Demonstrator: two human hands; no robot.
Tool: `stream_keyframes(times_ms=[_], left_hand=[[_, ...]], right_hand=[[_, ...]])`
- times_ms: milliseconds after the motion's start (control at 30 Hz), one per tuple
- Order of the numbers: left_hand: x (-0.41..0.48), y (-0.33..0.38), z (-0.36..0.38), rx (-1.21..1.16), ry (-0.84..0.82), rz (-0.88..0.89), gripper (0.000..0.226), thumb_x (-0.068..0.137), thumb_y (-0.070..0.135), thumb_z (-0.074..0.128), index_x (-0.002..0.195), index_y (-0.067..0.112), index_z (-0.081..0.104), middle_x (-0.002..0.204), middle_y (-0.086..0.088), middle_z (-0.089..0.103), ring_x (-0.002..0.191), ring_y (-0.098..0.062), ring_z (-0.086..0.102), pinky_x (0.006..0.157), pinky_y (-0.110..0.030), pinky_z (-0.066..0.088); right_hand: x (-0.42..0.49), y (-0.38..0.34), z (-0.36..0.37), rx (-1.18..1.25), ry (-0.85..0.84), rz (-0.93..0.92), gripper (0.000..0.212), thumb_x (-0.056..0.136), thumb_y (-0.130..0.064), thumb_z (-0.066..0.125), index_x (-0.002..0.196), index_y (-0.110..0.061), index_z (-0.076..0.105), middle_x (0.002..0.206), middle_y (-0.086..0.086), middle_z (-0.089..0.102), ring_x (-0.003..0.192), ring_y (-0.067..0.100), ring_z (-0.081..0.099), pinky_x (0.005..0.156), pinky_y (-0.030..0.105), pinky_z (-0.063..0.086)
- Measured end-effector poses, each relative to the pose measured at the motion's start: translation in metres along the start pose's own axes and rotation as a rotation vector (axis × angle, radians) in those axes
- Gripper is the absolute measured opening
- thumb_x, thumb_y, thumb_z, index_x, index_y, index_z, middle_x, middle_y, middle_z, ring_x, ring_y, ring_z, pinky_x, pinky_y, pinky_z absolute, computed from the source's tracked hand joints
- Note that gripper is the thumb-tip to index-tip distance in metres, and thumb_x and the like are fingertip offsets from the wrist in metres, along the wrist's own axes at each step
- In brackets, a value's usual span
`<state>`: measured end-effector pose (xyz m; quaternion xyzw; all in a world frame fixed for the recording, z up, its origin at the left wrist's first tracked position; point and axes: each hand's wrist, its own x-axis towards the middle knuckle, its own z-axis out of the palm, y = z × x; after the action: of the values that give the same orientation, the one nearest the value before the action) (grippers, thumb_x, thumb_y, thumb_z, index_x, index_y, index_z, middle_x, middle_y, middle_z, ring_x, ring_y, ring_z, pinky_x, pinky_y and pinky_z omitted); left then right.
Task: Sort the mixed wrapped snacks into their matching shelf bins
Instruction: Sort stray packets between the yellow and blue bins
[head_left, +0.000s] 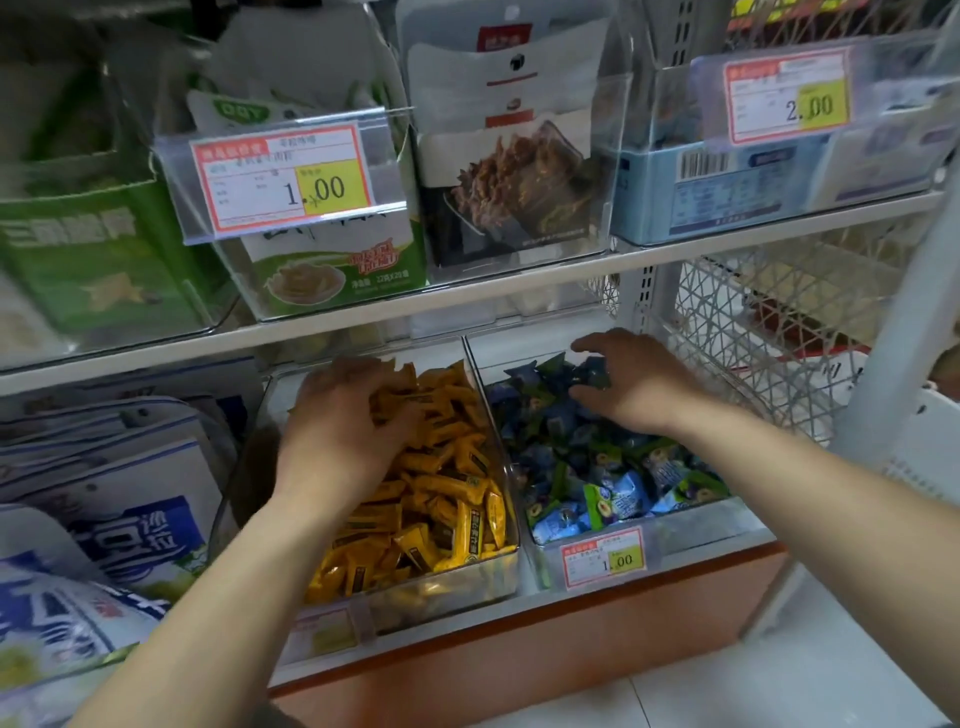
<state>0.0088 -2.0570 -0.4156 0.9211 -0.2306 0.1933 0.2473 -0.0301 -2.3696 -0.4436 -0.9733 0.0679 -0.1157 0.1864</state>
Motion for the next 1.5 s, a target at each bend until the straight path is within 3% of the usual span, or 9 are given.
stream_keyframes(times_ms=[100, 267, 467, 600, 700, 900, 1067, 1400, 1500], left_hand=[[-0.014, 0.002, -0.001, -0.055, -0.108, -0.034, 0.057, 0.079, 0.068, 0.052, 0.13, 0.043, 0.051, 0.137, 0.01, 0.053, 0.127, -0.019, 0.048, 0.091, -0.034, 0.044], [-0.019, 0.021, 0.019, 0.089, -0.337, -0.024, 0.084, 0.079, 0.085, 0.037, 0.151, 0.044, 0.021, 0.161, 0.007, 0.022, 0.147, -0.022, 0.02, 0.117, -0.044, 0.024], [-0.011, 0.012, 0.019, 0.296, -0.41, 0.015, 0.069, 0.081, 0.082, 0.03, 0.139, 0.046, 0.042, 0.156, 0.013, 0.032, 0.141, -0.019, 0.034, 0.113, -0.043, 0.033], [-0.004, -0.004, 0.001, 0.244, -0.359, 0.04, 0.067, 0.069, 0.09, 0.035, 0.117, 0.047, 0.053, 0.118, 0.019, 0.059, 0.108, -0.012, 0.056, 0.083, -0.032, 0.048], [0.014, -0.008, 0.006, 0.191, -0.208, 0.11, 0.059, 0.076, 0.084, 0.037, 0.121, 0.047, 0.049, 0.132, 0.013, 0.052, 0.125, -0.016, 0.044, 0.098, -0.037, 0.04], [0.042, -0.007, 0.047, 0.297, -0.581, 0.053, 0.072, 0.084, 0.084, 0.022, 0.148, 0.051, 0.025, 0.164, 0.006, 0.017, 0.151, -0.024, 0.008, 0.12, -0.055, 0.008], [0.004, -0.041, 0.033, 0.325, -0.566, 0.062, 0.073, 0.078, 0.086, 0.013, 0.146, 0.06, 0.008, 0.164, 0.009, 0.01, 0.151, -0.025, 0.004, 0.119, -0.051, 0.016], [-0.023, -0.039, -0.007, 0.066, -0.462, -0.018, 0.059, 0.077, 0.078, 0.04, 0.128, 0.053, 0.057, 0.162, 0.005, 0.023, 0.148, -0.028, 0.019, 0.119, -0.049, 0.019], [-0.024, -0.018, -0.006, 0.008, -0.328, -0.001, 0.061, 0.08, 0.076, 0.038, 0.133, 0.05, 0.05, 0.157, 0.008, 0.033, 0.145, -0.024, 0.027, 0.115, -0.044, 0.028]], right_hand=[[0.004, -0.012, 0.009, 0.023, -0.029, -0.091, 0.052, 0.084, -0.059, 0.06, 0.131, -0.039, 0.054, 0.136, -0.005, 0.051, 0.124, 0.022, 0.049, 0.093, 0.032, 0.043], [-0.004, -0.015, 0.048, -0.156, -0.499, 0.069, 0.095, 0.075, -0.081, 0.05, 0.153, -0.047, 0.007, 0.164, -0.008, -0.005, 0.15, 0.033, -0.002, 0.119, 0.053, 0.015], [-0.008, -0.027, 0.039, 0.031, -0.658, -0.048, 0.073, 0.083, -0.066, 0.057, 0.148, -0.046, 0.031, 0.16, -0.009, 0.024, 0.142, 0.021, 0.032, 0.105, 0.029, 0.031], [-0.003, -0.03, 0.017, -0.062, -0.438, -0.122, 0.041, 0.085, -0.062, 0.058, 0.119, -0.04, 0.063, 0.124, -0.01, 0.06, 0.111, 0.017, 0.057, 0.092, 0.035, 0.049], [0.011, -0.033, 0.023, -0.086, -0.19, -0.152, 0.049, 0.086, -0.06, 0.057, 0.13, -0.037, 0.056, 0.138, -0.005, 0.049, 0.127, 0.023, 0.044, 0.101, 0.042, 0.043], [0.04, -0.031, 0.059, -0.185, -0.471, -0.148, 0.085, 0.084, -0.077, 0.044, 0.154, -0.044, 0.009, 0.165, -0.006, -0.004, 0.151, 0.024, 0.003, 0.121, 0.046, 0.013], [0.025, -0.024, 0.062, -0.279, -0.545, -0.141, 0.08, 0.081, -0.076, 0.046, 0.15, -0.053, 0.012, 0.164, -0.009, 0.01, 0.138, 0.029, 0.041, 0.107, 0.039, 0.041], [-0.016, -0.033, 0.037, -0.33, -0.401, -0.113, 0.079, 0.085, -0.076, 0.041, 0.153, -0.04, 0.022, 0.161, -0.004, 0.022, 0.147, 0.026, 0.021, 0.118, 0.048, 0.021], [-0.031, -0.027, 0.034, -0.182, -0.347, -0.153, 0.077, 0.088, -0.069, 0.047, 0.153, -0.033, 0.028, 0.16, -0.003, 0.026, 0.144, 0.022, 0.027, 0.116, 0.038, 0.027]])
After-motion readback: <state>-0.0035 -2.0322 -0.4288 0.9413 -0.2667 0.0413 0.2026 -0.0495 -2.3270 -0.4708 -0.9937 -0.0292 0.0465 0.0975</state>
